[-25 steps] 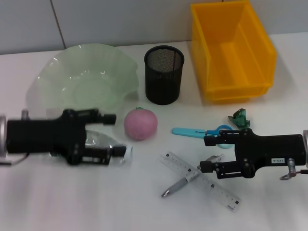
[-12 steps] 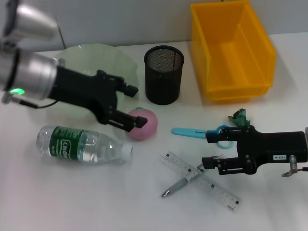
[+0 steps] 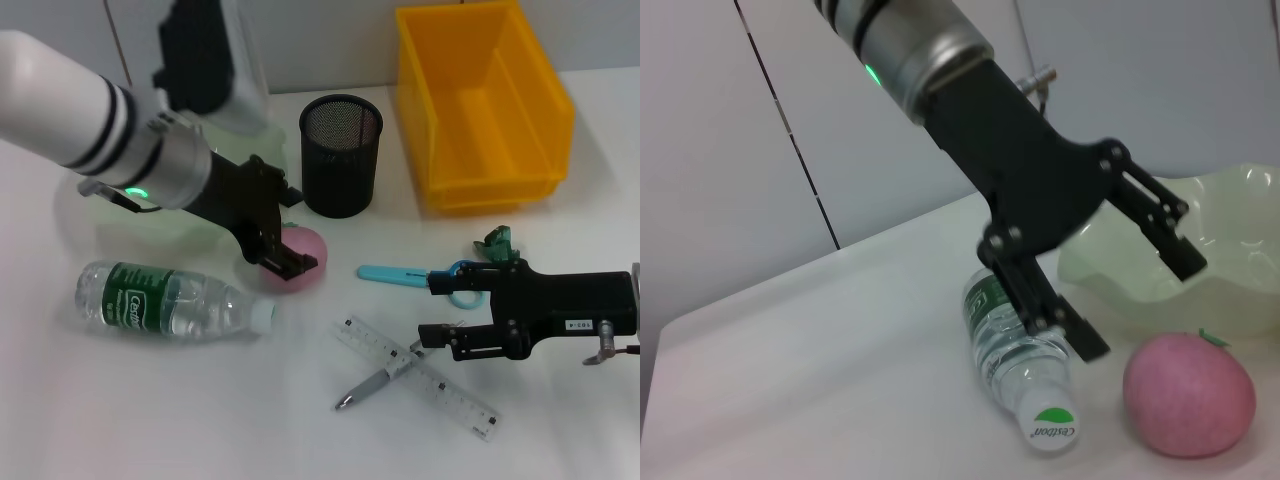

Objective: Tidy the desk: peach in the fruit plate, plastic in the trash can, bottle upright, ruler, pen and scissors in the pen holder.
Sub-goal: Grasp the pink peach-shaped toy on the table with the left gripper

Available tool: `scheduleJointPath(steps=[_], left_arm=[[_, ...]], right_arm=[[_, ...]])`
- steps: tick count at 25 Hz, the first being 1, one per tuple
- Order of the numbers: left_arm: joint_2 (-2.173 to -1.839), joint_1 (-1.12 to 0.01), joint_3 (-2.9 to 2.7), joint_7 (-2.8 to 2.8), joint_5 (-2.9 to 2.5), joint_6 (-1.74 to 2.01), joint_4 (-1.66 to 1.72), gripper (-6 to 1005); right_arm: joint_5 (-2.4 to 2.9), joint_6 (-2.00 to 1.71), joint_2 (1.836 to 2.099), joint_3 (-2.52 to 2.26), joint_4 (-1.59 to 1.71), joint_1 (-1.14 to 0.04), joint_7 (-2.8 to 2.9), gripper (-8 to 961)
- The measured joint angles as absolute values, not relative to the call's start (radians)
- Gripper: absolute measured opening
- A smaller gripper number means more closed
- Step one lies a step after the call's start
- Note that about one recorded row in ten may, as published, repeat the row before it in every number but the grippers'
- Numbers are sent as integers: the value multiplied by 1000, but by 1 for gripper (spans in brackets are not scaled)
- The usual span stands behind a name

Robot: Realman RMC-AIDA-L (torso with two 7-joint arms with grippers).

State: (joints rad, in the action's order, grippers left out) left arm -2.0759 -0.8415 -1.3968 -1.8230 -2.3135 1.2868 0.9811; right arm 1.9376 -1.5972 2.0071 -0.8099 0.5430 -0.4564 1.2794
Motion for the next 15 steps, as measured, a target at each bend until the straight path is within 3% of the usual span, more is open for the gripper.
scheduleJointPath(steps=[15], left_arm=[[-2080, -851, -1555, -1869, -2334, 1080, 859, 735]], right_arm=[[1937, -1597, 2011, -813, 543, -464, 1282, 725]])
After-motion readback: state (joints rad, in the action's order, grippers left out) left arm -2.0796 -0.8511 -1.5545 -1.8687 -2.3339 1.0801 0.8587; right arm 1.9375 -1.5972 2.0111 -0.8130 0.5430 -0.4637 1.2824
